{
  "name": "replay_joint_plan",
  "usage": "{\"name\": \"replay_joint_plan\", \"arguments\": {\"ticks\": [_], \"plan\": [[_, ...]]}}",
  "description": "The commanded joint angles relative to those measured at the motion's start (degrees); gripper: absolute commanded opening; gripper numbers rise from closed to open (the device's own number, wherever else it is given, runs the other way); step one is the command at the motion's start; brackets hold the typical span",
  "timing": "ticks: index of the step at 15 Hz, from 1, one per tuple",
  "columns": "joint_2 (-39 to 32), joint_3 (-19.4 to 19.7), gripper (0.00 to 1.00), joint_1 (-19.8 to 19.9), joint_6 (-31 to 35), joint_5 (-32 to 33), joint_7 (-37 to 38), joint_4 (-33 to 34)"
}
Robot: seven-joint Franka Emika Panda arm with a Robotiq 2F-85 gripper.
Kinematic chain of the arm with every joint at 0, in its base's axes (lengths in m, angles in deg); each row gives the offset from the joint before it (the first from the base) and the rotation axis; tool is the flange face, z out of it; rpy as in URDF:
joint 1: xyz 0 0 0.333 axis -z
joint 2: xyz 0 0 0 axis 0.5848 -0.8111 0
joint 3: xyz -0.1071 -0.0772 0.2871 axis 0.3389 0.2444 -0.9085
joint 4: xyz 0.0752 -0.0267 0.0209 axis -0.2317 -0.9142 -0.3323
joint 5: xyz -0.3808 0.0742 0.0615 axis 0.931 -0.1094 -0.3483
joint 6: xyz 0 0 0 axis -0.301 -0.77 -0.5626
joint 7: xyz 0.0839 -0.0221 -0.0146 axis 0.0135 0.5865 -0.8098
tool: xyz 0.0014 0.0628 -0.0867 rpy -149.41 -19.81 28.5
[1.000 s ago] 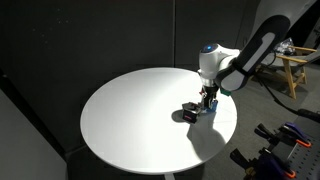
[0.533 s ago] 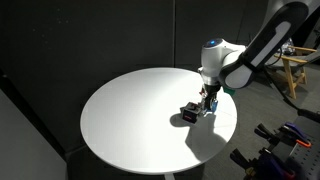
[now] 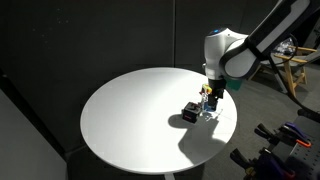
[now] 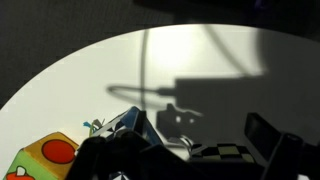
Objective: Move the middle square toy backwards then flip it over to the left.
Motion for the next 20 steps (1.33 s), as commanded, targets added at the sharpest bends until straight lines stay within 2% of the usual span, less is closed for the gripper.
{"name": "replay_joint_plan", "arguments": {"ticks": [1,4,8,9,20], "plan": [[4.51,-1.98,1.0,1.5,-4.66,-4.46,0.07,-1.97],[6.81,-2.86,1.0,2.01,-4.57,-7.23,-1.08,-3.28],[9.07,-3.37,1.0,2.32,-1.31,-7.7,-0.88,-5.18],[6.26,-3.35,1.0,2.04,-3.18,-6.37,0.08,-2.75],[5.98,-3.48,1.0,2.01,-2.95,-6.38,0.08,-2.93]]}}
